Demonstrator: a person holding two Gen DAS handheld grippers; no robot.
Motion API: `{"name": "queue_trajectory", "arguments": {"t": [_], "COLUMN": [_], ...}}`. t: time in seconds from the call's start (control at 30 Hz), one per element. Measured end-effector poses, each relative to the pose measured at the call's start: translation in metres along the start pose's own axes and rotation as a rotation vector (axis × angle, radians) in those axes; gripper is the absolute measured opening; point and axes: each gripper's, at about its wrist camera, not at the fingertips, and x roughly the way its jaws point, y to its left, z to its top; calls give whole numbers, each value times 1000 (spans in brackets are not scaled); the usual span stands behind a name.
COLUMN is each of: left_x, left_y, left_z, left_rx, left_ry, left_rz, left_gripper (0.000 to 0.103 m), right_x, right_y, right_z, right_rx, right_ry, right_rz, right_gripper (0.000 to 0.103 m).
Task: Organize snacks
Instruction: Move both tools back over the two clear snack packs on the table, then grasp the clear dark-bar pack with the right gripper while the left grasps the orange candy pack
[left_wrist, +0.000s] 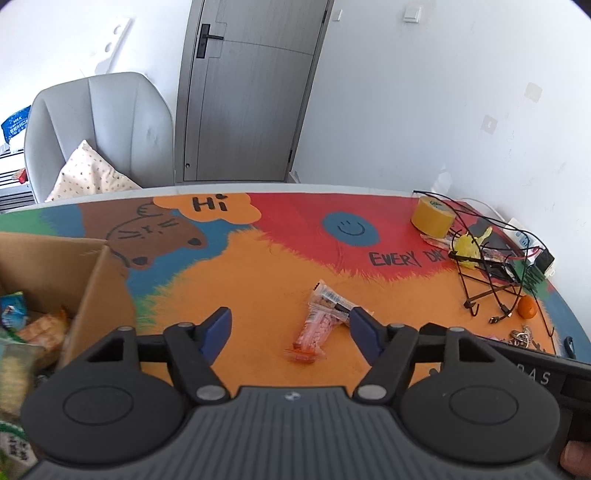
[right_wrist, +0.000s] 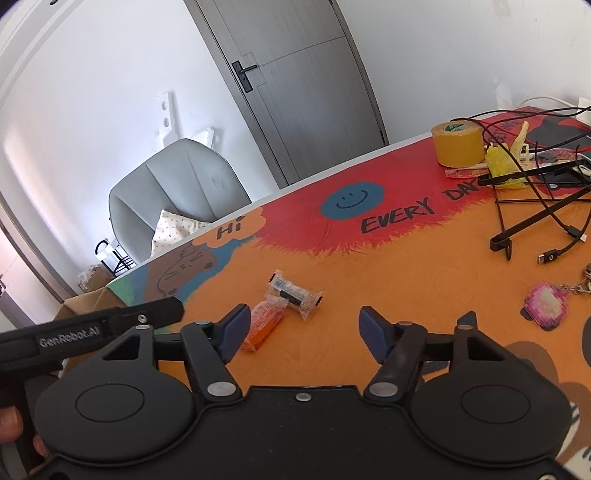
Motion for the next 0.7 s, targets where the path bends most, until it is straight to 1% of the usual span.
{"name": "queue_trajectory", "arguments": {"t": [0.07, 0.2, 0.3, 0.43, 0.6, 0.67, 0.7], "left_x": [10, 28, 41, 60, 75, 79, 81], "left_y": [-1, -3, -7, -9, -6, -5, -5], "left_z": [-1, -5, -7, -12, -17, -18, -19], "left_rx": [-12, -38, -45, -53, -74, -80, -65], "left_ry": [10, 6, 11, 38, 65, 66, 68], "left_rz": [-1, -5, -8, -6, -15, -16, -12], "left_gripper": [64, 63, 59, 54, 52, 45, 44], "right_x": [6, 20, 30, 39, 48, 51, 53], "right_y": [-3, -8, -11, -12, -14, -14, -13], "right_z": [1, 3, 3, 3, 6, 6, 6], "right_rx": [5, 20, 28, 29, 35, 34, 33], "right_ry": [8, 25, 39, 47, 56, 54, 52], "right_rz": [1, 3, 1, -3, -11, -17, -18], "right_gripper": [60, 55, 52, 51, 51, 51, 51]}}
